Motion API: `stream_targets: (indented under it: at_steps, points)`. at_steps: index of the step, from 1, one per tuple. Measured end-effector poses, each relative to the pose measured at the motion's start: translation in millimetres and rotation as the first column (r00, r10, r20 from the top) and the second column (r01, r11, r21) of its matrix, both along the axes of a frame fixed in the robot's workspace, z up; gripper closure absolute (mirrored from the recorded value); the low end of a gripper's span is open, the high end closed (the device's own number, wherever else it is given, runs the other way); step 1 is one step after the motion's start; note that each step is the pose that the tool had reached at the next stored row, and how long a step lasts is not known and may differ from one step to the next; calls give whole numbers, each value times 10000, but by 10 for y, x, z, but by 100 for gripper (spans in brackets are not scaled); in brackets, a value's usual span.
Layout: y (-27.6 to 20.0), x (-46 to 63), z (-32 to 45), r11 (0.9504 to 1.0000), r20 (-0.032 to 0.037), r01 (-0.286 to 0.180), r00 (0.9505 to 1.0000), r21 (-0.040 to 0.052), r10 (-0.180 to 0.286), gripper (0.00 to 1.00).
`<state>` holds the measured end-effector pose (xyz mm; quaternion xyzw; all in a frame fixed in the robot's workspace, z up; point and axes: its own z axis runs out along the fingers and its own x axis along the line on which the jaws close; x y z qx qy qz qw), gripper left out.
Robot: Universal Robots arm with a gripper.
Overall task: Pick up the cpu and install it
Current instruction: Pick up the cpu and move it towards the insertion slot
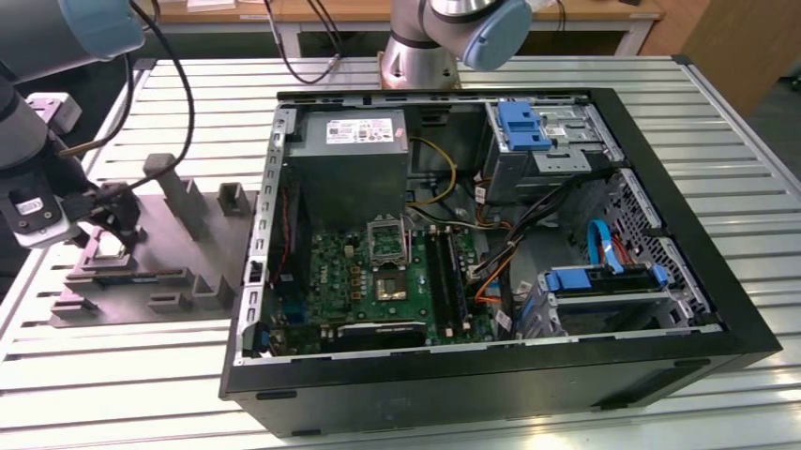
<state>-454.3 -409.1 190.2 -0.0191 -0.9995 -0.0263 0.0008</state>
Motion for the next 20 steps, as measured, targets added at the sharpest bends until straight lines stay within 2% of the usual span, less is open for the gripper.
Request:
stream_targets:
  at_steps: [10,20]
  points:
    - [0,-2,-75,10000,-1,5,10000,-1,-5,35]
    - [-5,-1,-105,10000,0,20,10000,-17,-20,35]
